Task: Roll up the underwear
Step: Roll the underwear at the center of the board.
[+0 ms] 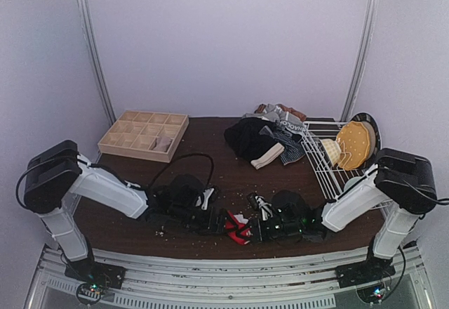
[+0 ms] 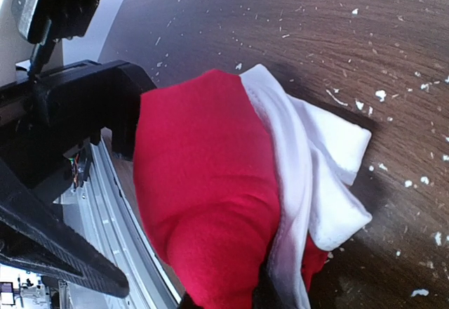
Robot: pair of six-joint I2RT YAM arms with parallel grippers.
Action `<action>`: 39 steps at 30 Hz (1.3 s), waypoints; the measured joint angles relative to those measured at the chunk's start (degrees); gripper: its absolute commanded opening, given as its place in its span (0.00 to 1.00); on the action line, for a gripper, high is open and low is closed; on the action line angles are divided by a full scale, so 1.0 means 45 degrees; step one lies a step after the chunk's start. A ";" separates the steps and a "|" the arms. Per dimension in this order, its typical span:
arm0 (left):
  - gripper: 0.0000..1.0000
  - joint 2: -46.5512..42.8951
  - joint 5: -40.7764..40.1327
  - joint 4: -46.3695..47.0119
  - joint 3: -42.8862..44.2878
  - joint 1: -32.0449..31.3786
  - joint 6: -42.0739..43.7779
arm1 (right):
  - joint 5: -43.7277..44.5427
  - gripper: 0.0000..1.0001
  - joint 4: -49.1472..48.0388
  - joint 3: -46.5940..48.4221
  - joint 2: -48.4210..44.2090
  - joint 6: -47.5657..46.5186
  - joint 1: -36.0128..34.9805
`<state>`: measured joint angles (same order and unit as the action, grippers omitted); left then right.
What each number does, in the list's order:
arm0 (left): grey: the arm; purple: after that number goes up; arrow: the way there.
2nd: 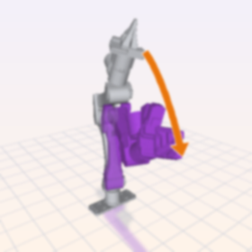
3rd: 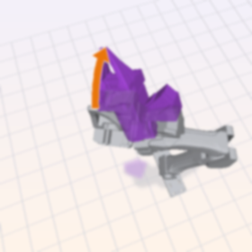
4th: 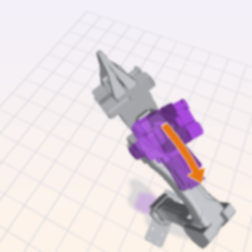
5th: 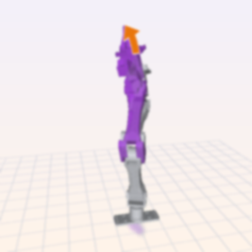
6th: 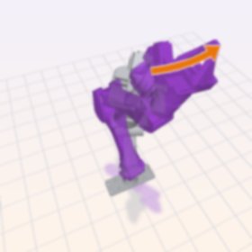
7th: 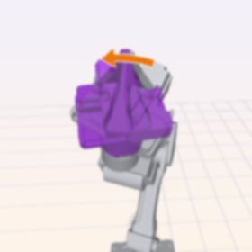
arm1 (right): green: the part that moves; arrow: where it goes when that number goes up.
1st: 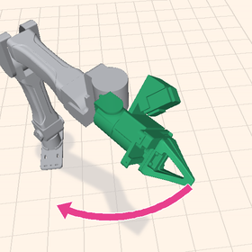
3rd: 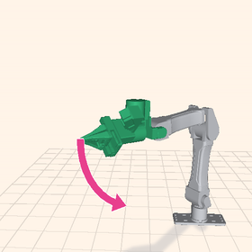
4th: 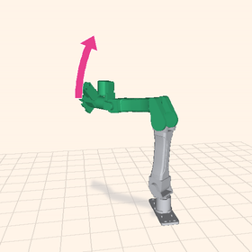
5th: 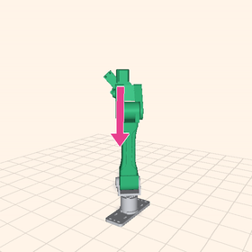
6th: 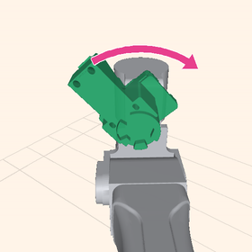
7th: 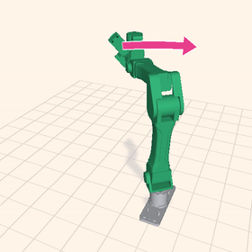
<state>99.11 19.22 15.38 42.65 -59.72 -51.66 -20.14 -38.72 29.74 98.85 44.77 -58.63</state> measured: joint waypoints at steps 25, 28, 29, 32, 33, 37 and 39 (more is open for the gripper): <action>0.61 0.1292 0.1107 0.2006 0.0209 0.0325 -0.0738 | -0.1443 0.00 -0.5081 -0.0801 0.2181 0.2361 0.0476; 0.43 0.1511 0.1117 0.2249 0.0175 0.0457 -0.0850 | -0.1520 0.00 -0.5751 -0.0908 0.2477 0.2628 0.0510; 0.35 0.1608 0.1146 0.2433 0.0121 0.0505 -0.0942 | -0.1530 0.00 -0.6067 -0.0957 0.2623 0.2754 0.0515; 0.10 0.1836 0.1336 0.3303 -0.0034 0.0617 -0.1248 | -0.1525 0.00 -0.6557 -0.1035 0.2803 0.3089 0.0573; 0.00 0.1875 0.1394 0.3487 -0.0049 0.0646 -0.1248 | -0.1515 0.00 -0.6659 -0.1054 0.2837 0.3196 0.0593; 0.00 0.1885 0.1622 0.3589 -0.0044 0.0758 -0.1166 | -0.1409 0.11 -0.6494 -0.1064 0.2691 0.3240 0.0602; 0.00 0.1875 0.1588 0.3254 0.0107 0.0748 -0.1020 | -0.1302 0.28 -0.5965 -0.1059 0.2327 0.2997 0.0573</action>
<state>107.55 26.37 30.02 43.13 -56.36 -56.25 -26.00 -65.56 24.97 109.32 58.26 -56.05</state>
